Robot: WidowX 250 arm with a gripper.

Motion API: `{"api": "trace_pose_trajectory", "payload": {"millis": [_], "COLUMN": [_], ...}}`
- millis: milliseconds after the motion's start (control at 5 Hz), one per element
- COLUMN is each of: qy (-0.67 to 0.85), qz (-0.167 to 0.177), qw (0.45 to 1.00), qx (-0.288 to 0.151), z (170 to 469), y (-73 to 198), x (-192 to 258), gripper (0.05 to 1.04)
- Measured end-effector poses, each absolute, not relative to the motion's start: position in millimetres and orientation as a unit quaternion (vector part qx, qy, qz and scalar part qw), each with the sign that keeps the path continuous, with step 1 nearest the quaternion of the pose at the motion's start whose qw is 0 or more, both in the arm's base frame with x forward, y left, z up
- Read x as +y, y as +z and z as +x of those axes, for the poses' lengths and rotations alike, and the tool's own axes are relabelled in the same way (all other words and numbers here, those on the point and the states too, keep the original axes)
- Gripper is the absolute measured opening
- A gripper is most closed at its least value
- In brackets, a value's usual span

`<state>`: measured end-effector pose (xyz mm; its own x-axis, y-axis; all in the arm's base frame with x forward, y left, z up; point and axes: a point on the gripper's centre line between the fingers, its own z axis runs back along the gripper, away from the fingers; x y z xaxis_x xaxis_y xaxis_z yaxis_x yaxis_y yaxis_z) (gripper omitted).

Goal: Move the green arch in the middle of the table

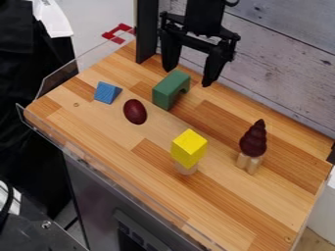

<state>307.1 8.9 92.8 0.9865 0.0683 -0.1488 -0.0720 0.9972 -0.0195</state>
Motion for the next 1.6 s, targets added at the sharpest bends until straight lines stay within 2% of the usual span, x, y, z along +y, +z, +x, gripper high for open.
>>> {"api": "trace_pose_trajectory", "payload": {"millis": [200,600,1000,1600], "qy": [0.035,0.037,0.027,0.055], "qz": [-0.013,-0.011,-0.012,-0.037], "qw": [0.995,0.996,0.996,0.993], "qx": [0.094,0.077,0.082,0.095], "z": [304,310,315,328], "y": [82,85,79,57], "x": [9,32,38,60], "gripper": [0.999,0.999,0.999,0.999]}}
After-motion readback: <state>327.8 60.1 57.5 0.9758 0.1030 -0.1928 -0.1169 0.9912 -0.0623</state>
